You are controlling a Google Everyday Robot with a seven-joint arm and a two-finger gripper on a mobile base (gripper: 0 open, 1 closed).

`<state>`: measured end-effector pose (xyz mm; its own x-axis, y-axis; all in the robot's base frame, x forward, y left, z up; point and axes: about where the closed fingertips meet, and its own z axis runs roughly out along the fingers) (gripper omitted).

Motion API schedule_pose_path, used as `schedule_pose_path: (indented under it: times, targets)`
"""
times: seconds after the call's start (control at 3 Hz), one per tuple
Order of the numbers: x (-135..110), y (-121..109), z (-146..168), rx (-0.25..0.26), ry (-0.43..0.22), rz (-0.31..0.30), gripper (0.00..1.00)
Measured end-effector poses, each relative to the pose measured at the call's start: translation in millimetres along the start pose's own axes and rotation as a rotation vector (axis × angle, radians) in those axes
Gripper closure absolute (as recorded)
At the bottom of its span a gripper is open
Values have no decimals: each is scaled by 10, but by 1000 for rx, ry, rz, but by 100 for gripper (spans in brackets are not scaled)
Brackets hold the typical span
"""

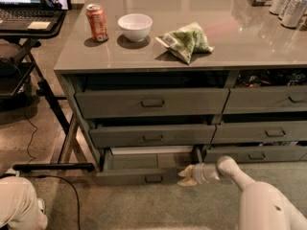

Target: Close bottom drawer

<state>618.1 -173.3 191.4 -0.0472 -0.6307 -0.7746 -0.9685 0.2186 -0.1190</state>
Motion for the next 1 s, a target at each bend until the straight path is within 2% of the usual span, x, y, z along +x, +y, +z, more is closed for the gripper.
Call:
schedule_pose_path:
  times: [0.33,0.67,1.0]
  targets:
    - [-25,7,9,-2,-3,-5,0]
    - [-22,51,-3,-2,-3,-5,0]
    - [-112,-125,98,-14,-16,-23,0]
